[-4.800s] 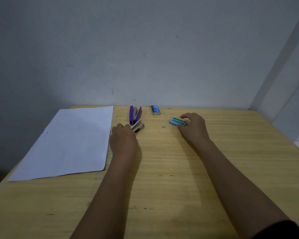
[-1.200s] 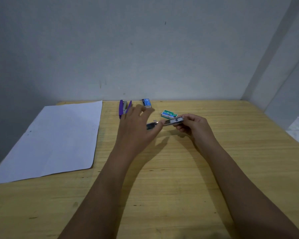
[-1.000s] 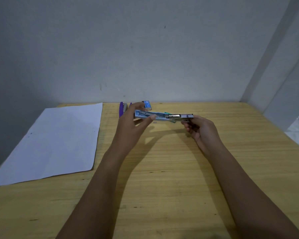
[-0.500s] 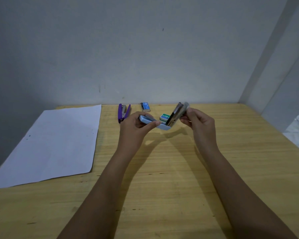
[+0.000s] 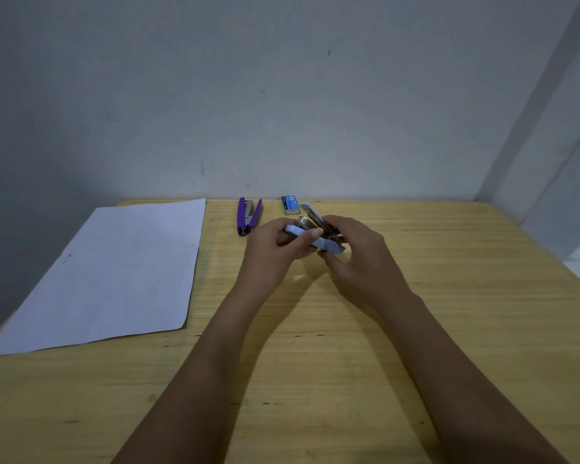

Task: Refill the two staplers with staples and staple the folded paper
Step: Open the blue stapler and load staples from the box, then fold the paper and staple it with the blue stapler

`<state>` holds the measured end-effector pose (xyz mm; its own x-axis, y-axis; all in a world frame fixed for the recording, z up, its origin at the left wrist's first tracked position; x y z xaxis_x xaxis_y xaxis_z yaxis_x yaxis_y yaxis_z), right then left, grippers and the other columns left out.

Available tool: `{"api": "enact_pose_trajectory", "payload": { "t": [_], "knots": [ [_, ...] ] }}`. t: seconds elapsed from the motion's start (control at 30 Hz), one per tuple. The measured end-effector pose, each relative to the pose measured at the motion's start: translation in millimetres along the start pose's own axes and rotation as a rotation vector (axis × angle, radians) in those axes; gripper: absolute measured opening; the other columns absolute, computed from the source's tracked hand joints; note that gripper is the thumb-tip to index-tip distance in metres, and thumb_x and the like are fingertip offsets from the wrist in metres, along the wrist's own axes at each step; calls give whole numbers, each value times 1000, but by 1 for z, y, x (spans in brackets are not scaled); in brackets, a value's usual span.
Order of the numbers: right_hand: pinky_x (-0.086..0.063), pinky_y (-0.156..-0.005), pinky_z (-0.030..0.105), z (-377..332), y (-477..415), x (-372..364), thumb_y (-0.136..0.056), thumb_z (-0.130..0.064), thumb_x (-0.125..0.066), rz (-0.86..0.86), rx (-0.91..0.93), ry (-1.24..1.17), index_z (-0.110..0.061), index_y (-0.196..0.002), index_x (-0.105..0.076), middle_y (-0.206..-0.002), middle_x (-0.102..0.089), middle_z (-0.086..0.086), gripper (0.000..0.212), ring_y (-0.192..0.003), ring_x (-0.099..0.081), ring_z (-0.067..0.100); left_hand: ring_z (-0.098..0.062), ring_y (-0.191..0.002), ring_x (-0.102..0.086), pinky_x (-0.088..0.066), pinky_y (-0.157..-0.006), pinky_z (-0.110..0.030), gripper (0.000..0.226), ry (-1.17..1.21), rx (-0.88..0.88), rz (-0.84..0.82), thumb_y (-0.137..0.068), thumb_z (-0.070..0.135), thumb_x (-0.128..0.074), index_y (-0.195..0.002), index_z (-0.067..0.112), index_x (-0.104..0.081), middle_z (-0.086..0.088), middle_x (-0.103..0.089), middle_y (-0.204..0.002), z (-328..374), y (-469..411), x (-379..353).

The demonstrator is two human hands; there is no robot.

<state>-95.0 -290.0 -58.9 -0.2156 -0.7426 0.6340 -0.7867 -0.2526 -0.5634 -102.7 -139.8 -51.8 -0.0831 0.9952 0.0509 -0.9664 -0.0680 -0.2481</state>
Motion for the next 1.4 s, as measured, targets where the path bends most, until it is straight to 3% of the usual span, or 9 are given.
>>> {"api": "enact_pose_trajectory", "payload": {
  "t": [0.13, 0.23, 0.4, 0.57, 0.7, 0.83, 1.1, 1.27, 1.4],
  "knots": [
    [-50, -80, 16, -4, 4, 3, -75, -10, -68, -6, -172, -148, -29, -119, -56, -101, -60, -19, 49, -94, -59, -1, -12, -84, -71, -58, -78, -24, 33, -76, -18, -25, -90, 29, -57, -111, 4, -63, -6, -71, -90, 3, 6, 3],
    [-53, -66, 13, -9, 2, 2, -76, -9, -71, -11, -384, -339, -24, -119, -55, -103, -60, -10, 49, -91, -59, 3, -16, -84, -70, -56, -74, -21, 31, -24, 13, 126, -94, 30, -52, -106, 4, -63, -9, -70, -89, 9, 6, 23],
    [-50, -68, 38, -41, -19, -27, -84, -7, -53, -214, -654, -632, -16, -97, -56, -85, -59, 3, 16, -74, -58, 19, -23, -90, -67, -53, -84, -35, 11, -280, 48, 341, -88, 27, -59, -82, 20, -66, -8, -71, -91, 19, -7, 97],
    [-39, -42, 18, -90, -49, -82, -88, -21, -57, -372, -565, -429, -12, -84, -56, -65, -54, 3, 10, -51, -48, 13, -28, -98, -60, -43, -80, -32, 26, -700, 124, 754, -88, 23, -55, -100, 2, -66, -14, -67, -102, 23, 9, 203],
    [-28, -45, 23, -110, -67, -126, -88, -27, -56, -448, -482, -139, -10, -87, -48, -79, -51, 4, 19, -55, -41, 9, -42, -120, -47, -42, -95, -47, 61, -926, 606, 693, -89, 45, -54, -125, -4, -49, -24, -52, -130, -5, 23, 266],
    [-26, -44, 23, -123, -79, -148, -84, -17, -57, -419, -523, -50, 0, -100, -57, -87, -50, 7, 22, -70, -47, 19, -39, -113, -54, -44, -82, -36, 60, -786, 648, 520, -86, 44, -59, -119, -5, -52, -24, -56, -125, -26, 34, 274],
    [-26, -44, 23, -133, -91, -164, -85, -15, -59, -443, -590, -67, 0, -111, -53, -94, -51, 8, 31, -76, -48, 20, -28, -94, -59, -46, -76, -33, 31, -608, 396, 743, -83, 25, -67, -105, 5, -58, -10, -62, -105, -30, 50, 265],
    [-27, -44, 21, -131, -87, -164, -85, -13, -62, -340, -584, -261, -4, -93, -50, -90, -52, 9, 17, -71, -48, 18, -28, -81, -62, -53, -79, -38, 23, -445, 352, 908, -91, 20, -54, -83, 1, -63, -13, -66, -86, -30, 52, 271],
    [-38, -50, 23, -129, -86, -146, -80, -9, -69, -193, -597, -521, -6, -84, -54, -81, -57, 7, 15, -72, -55, 21, -24, -81, -53, -42, -73, -31, 22, -401, 324, 899, -96, 20, -46, -88, 3, -58, -11, -58, -85, -17, 49, 272]
  ]
}}
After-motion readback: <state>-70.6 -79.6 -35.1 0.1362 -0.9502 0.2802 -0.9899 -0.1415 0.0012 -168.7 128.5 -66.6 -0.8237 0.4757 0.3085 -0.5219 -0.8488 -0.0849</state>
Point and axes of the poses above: each hand's wrist, its own y-axis away from the middle knuckle, its own x-axis out of the back of the hand, z = x × y, the point moved 1 cm from there along -y, towards the middle knuckle
